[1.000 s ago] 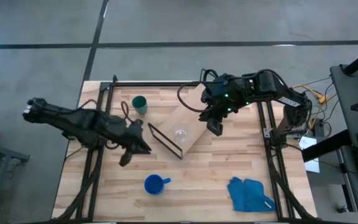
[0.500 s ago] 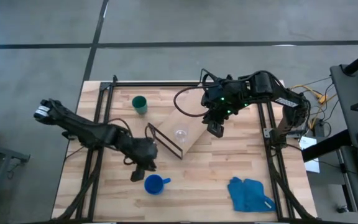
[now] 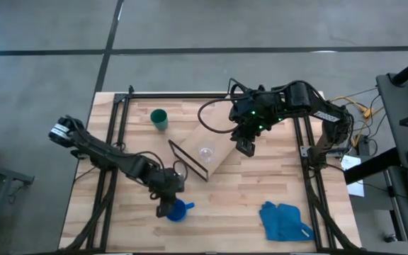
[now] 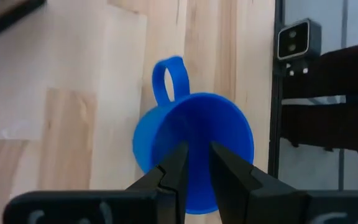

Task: Stack small to large cups/mugs on shelf
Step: Put the blue mug on the shelf

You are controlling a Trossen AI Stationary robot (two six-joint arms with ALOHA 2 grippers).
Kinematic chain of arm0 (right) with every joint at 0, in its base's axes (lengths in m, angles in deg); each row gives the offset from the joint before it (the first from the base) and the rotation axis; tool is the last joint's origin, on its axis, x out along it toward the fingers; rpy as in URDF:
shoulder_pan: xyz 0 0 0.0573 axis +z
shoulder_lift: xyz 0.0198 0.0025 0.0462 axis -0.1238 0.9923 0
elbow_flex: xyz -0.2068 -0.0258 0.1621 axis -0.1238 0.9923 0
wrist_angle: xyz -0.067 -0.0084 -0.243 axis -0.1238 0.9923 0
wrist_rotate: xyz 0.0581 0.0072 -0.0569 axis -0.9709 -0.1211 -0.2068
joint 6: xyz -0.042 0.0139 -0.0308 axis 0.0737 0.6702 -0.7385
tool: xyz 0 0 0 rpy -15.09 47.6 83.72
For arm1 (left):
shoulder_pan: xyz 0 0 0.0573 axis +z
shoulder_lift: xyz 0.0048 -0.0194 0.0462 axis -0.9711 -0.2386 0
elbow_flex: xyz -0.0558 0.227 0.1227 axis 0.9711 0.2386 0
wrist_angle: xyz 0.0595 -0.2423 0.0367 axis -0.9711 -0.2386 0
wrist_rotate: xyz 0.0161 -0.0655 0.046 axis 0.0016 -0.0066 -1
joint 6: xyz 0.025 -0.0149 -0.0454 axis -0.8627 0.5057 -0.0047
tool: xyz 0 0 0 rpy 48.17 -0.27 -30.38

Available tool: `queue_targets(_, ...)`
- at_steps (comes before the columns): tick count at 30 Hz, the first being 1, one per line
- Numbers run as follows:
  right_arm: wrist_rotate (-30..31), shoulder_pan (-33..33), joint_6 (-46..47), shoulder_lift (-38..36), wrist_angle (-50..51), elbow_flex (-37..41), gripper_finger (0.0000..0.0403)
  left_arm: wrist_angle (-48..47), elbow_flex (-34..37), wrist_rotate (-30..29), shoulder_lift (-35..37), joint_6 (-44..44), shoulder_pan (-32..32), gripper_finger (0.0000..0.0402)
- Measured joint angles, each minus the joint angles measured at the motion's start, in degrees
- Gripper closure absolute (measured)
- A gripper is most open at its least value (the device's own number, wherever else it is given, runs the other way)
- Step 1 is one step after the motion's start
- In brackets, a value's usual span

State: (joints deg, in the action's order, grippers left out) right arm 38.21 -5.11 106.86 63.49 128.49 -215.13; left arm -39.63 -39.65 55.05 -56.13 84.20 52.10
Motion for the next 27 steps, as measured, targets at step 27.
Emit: queue_targets(27,0.0,2.4,-0.1,0.0,2.6,0.0,0.0335,0.3,-1.6,-0.7,-4.5,-1.6,0.7,0.0274)
